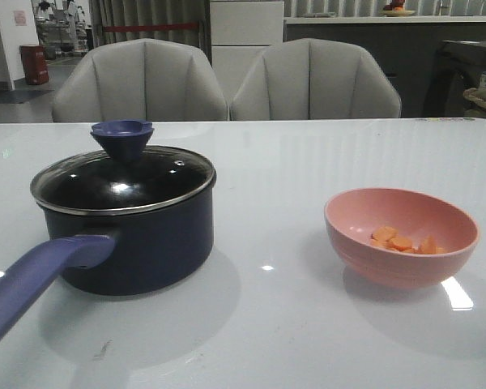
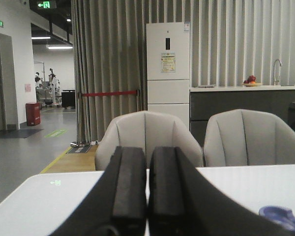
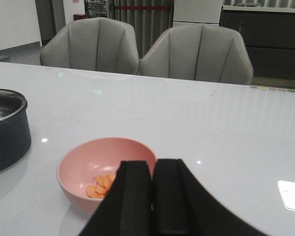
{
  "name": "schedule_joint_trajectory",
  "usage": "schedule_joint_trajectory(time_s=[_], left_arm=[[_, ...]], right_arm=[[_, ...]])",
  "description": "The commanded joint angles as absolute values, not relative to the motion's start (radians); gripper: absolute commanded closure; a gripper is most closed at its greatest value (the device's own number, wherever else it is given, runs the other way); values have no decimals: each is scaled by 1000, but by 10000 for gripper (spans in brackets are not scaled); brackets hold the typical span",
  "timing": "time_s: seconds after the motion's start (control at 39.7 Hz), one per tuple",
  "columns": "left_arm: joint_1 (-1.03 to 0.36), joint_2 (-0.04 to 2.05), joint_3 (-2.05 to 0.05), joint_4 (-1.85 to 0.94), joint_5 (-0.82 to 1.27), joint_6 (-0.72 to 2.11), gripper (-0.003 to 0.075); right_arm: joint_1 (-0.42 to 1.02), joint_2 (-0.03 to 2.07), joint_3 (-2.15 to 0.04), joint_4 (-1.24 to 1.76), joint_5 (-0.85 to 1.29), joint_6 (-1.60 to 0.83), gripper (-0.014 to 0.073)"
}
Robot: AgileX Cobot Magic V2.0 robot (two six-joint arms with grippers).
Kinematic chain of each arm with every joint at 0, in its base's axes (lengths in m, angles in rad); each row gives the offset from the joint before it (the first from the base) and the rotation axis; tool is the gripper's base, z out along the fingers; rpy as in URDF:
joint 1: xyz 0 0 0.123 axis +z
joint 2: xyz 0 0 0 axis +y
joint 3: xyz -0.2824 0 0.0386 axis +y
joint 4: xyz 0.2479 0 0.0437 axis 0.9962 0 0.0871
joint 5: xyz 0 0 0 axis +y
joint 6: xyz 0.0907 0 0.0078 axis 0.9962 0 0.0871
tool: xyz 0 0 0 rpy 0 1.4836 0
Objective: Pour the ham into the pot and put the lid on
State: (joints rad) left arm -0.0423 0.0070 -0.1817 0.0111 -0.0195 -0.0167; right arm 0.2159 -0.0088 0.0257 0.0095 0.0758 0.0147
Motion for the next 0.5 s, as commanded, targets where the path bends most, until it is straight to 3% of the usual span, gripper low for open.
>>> schedule_joint_trajectory(time_s=[0.0, 0.18, 0.48], left_arm=[[-46, 83, -334, 0, 87, -17, 607], [-46, 222, -490, -11, 350, -17, 607], [-46, 291, -499, -60, 396, -17, 607]], right_arm=[[208, -28, 36, 0, -9, 17, 456], [208, -28, 36, 0, -9, 17, 456], [208, -28, 36, 0, -9, 17, 456]])
